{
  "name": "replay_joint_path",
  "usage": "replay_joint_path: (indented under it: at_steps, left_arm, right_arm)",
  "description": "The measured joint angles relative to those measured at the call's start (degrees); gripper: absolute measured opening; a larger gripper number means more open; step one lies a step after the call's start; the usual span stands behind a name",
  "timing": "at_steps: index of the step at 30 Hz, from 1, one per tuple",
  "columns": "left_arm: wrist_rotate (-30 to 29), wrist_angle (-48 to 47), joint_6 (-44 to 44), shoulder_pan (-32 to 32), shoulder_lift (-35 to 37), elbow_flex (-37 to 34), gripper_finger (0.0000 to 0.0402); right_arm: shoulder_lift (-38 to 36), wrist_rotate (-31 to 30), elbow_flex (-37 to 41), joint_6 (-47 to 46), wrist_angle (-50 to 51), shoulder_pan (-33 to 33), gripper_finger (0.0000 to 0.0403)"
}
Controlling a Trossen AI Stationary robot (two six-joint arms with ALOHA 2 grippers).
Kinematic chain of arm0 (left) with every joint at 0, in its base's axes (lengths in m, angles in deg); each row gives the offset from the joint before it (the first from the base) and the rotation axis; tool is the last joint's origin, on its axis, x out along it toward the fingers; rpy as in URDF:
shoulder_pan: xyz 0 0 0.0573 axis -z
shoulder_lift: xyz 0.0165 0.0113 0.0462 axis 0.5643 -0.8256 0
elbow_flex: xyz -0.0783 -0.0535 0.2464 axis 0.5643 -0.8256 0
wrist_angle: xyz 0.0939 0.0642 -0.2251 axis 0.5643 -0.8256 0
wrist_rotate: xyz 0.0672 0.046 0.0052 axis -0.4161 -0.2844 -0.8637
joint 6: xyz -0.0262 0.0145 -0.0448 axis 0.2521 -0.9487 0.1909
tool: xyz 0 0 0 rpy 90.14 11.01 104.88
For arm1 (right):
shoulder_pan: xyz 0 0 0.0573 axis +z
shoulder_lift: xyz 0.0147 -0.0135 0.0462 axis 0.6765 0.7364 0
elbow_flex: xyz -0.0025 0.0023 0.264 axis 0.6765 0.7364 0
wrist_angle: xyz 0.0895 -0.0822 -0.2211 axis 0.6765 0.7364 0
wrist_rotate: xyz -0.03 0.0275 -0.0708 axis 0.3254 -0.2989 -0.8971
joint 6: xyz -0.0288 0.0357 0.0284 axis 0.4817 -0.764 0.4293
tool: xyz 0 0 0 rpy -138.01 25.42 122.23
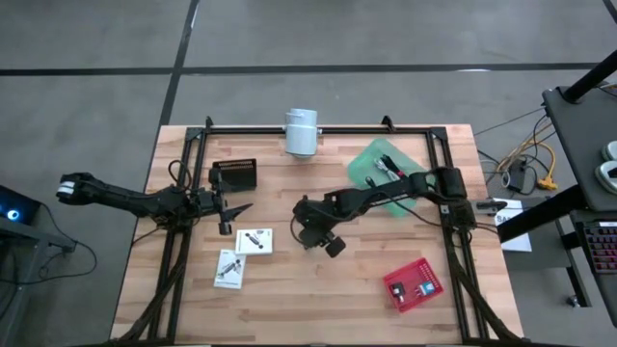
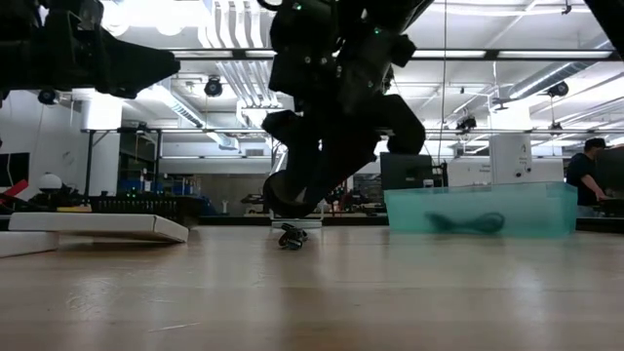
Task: Pick and place items into bin
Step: Put the black charger cable into the green bin
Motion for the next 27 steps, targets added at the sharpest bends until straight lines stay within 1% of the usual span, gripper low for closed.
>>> replay_joint_path:
  at_steps: [12, 18, 22, 27]
  left_arm:
    - [0.00, -0.04, 0.02, 0.02, -0.09, 0.00, 0.0192]
    - [0.00, -0.01, 0.02, 0.02, -0.09, 0.00, 0.0192]
    - [0.00, -0.01, 0.02, 0.00, -0.09, 0.00, 0.0192]
    - [0.00, -0.01, 0.02, 0.02, -0.09, 0.00, 0.0192]
  right_arm:
    - [4.94, 1.14, -0.64, 2.73, -1.11, 0.10, 0.0133]
    - [5.39, 1.41, -0.64, 2.73, -1.07, 0.08, 0.0125]
    - [5.39, 1.30, -0.64, 2.69, -0.07, 0.08, 0.0104]
    - [5.28, 1.05, -0.68, 1.94, 2.48, 0.05, 0.0055]
